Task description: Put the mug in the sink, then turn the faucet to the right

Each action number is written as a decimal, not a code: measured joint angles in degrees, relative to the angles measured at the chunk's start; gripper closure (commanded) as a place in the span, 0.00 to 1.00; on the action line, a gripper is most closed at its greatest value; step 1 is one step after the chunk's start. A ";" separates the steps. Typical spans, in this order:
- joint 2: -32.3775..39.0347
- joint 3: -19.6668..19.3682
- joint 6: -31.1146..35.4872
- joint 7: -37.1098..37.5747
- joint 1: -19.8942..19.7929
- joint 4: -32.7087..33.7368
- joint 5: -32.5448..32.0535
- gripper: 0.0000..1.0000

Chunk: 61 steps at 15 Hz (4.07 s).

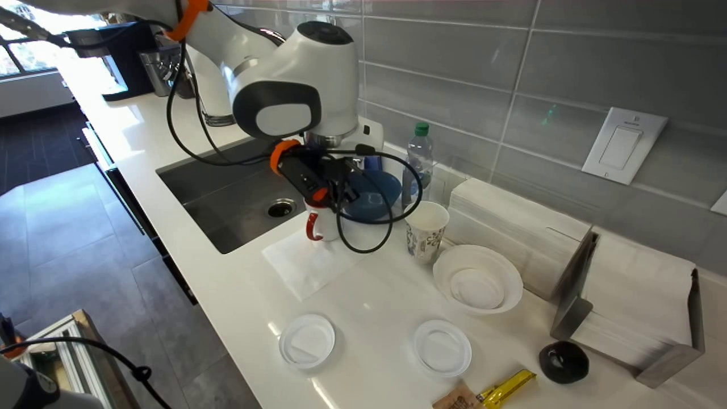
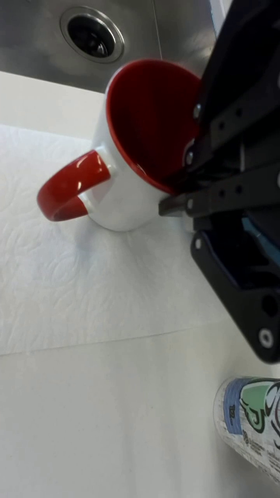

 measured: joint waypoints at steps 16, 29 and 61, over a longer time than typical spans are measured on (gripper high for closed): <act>-10.19 6.11 -9.64 -10.79 7.95 2.16 -0.68 0.98; -6.11 9.54 -6.35 -14.98 11.34 5.13 -0.85 0.98; 22.63 10.04 9.29 30.78 16.30 18.46 -6.50 0.98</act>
